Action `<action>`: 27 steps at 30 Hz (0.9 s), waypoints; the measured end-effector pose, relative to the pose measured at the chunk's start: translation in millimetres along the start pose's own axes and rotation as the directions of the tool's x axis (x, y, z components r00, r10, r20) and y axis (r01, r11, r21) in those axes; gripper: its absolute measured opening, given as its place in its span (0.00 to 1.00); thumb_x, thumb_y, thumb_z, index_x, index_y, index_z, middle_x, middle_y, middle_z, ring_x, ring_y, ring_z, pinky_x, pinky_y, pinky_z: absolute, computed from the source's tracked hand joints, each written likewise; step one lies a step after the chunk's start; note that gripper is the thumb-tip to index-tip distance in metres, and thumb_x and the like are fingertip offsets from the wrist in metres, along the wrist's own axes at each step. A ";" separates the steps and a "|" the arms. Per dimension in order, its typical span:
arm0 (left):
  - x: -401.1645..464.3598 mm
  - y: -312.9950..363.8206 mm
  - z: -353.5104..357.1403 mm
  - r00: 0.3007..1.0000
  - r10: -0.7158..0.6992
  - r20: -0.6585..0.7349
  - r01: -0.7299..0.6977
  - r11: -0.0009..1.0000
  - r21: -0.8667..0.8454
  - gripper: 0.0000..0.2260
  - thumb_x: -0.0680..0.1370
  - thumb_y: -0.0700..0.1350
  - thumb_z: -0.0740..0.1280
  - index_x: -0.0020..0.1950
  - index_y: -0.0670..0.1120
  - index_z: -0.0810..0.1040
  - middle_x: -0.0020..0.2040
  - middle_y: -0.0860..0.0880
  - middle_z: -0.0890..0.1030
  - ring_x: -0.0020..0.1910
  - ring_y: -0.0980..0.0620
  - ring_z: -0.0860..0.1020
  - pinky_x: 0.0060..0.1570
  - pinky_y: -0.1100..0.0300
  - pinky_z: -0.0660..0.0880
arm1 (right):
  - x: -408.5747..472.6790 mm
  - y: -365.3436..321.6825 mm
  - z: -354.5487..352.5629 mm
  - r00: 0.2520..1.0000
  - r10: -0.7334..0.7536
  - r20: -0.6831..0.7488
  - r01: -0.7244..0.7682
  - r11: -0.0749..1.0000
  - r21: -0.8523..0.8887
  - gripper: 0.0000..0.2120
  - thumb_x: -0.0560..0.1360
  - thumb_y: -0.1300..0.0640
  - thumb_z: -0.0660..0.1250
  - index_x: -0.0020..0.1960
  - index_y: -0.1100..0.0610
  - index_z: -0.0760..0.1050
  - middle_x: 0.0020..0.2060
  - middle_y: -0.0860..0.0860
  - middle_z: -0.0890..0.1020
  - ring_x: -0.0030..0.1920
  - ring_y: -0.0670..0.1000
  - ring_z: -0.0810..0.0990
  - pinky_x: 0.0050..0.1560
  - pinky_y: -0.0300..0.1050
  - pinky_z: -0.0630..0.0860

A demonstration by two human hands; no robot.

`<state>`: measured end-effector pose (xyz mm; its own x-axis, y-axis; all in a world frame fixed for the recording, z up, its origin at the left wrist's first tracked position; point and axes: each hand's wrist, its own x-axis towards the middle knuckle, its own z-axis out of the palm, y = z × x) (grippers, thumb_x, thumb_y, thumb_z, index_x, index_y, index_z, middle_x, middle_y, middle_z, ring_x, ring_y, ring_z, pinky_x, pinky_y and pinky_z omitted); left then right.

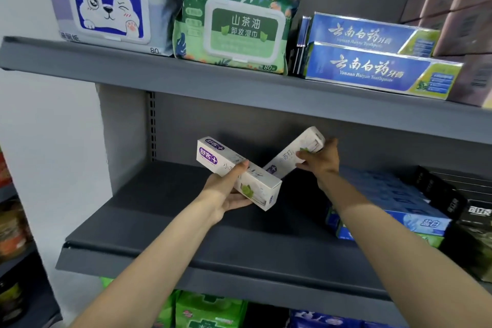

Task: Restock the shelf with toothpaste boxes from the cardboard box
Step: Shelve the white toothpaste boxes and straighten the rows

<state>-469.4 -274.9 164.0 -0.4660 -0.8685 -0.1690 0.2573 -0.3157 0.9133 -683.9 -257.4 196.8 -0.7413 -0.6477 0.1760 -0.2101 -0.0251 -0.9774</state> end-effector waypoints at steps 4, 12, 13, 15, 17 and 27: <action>5.7 -3.6 0.0 1.000 -0.001 0.014 0.001 1.000 0.003 0.15 0.75 0.49 0.70 0.56 0.43 0.75 0.47 0.40 0.82 0.45 0.43 0.83 0.38 0.52 0.82 | 11.9 -8.0 -16.0 0.989 -0.148 0.016 0.128 0.792 -0.597 0.34 0.64 0.56 0.78 0.65 0.61 0.65 0.61 0.61 0.74 0.61 0.61 0.75 0.57 0.51 0.73; 13.9 -9.4 12.4 0.999 -0.002 0.044 0.002 1.000 0.005 0.15 0.75 0.48 0.70 0.58 0.43 0.75 0.47 0.42 0.82 0.44 0.44 0.83 0.38 0.52 0.82 | 11.1 5.9 -26.2 0.980 -0.117 0.162 0.191 0.317 -0.929 0.39 0.66 0.43 0.74 0.70 0.58 0.63 0.66 0.59 0.70 0.67 0.60 0.67 0.64 0.55 0.68; 15.2 -9.4 13.8 0.999 0.004 0.050 -0.004 1.000 0.008 0.15 0.75 0.48 0.69 0.58 0.43 0.75 0.47 0.42 0.82 0.43 0.44 0.83 0.37 0.53 0.82 | 11.4 9.5 -24.9 0.978 -0.127 0.163 0.195 0.301 -0.934 0.39 0.67 0.43 0.74 0.70 0.59 0.64 0.66 0.59 0.70 0.67 0.60 0.67 0.64 0.55 0.67; 17.3 -9.3 16.0 0.998 0.012 0.054 -0.013 1.000 0.013 0.14 0.75 0.48 0.69 0.57 0.43 0.75 0.47 0.42 0.82 0.43 0.44 0.83 0.37 0.53 0.82 | 14.2 12.9 -22.5 0.972 -0.143 0.186 0.221 0.293 -0.930 0.35 0.68 0.44 0.73 0.68 0.60 0.66 0.65 0.59 0.70 0.67 0.59 0.67 0.63 0.55 0.69; 19.3 -10.0 17.9 0.998 0.015 0.053 -0.016 1.000 0.021 0.14 0.76 0.49 0.69 0.57 0.43 0.75 0.47 0.42 0.82 0.44 0.44 0.83 0.37 0.53 0.82 | 16.9 12.6 -20.3 0.961 -0.134 0.241 0.270 0.282 -0.921 0.31 0.71 0.48 0.72 0.67 0.59 0.67 0.65 0.60 0.69 0.67 0.61 0.66 0.61 0.55 0.71; 24.7 -20.1 25.6 0.999 -0.007 0.038 0.006 0.999 0.036 0.16 0.75 0.49 0.69 0.59 0.42 0.75 0.49 0.41 0.82 0.45 0.43 0.83 0.40 0.52 0.82 | 18.7 34.7 -4.6 0.929 -0.002 0.370 0.369 0.032 -0.929 0.20 0.77 0.66 0.61 0.69 0.63 0.67 0.68 0.62 0.63 0.68 0.63 0.66 0.65 0.55 0.69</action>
<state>-507.8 -280.2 151.0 -0.4998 -0.8510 -0.1613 0.2238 -0.3068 0.9251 -707.9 -266.8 166.7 -0.4528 -0.8832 0.1219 -0.8725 0.4671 0.1433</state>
